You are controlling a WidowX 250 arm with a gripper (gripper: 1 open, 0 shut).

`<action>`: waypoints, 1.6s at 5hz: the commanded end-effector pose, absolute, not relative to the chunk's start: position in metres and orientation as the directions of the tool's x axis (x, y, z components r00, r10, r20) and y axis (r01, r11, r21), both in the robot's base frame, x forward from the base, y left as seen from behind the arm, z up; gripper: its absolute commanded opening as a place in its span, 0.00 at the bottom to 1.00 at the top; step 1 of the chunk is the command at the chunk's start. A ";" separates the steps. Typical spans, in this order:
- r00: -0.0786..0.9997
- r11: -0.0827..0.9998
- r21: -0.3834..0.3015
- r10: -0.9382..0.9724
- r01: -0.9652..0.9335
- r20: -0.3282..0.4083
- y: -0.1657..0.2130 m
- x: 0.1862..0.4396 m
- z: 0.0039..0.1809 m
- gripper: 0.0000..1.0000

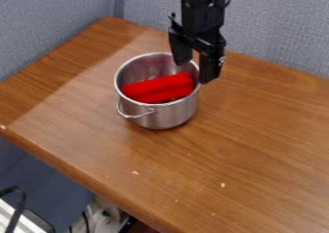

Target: Put the red object in the metal pot

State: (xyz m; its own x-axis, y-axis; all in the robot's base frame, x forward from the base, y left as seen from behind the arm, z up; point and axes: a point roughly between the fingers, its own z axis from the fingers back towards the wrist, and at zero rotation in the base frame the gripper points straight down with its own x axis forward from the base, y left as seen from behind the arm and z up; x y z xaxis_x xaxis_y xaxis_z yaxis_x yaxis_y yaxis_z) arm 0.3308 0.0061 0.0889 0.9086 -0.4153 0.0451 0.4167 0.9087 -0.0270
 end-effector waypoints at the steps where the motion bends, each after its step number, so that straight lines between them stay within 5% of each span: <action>1: 0.887 0.894 0.016 -0.446 0.448 0.119 0.015 0.327 0.117 1.00; 4: 0.873 0.884 -0.007 -0.460 0.467 0.159 -0.043 0.328 0.123 1.00; 6: 0.908 0.919 0.037 -0.394 0.393 0.142 -0.107 0.321 0.127 1.00; 8: 0.930 0.939 0.079 -0.342 0.334 0.135 -0.121 0.338 0.122 1.00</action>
State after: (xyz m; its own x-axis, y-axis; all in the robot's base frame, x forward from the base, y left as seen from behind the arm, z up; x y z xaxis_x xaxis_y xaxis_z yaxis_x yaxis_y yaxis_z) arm 0.3314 -0.1184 0.1043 0.9368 -0.3408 0.0785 0.3355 0.9392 0.0735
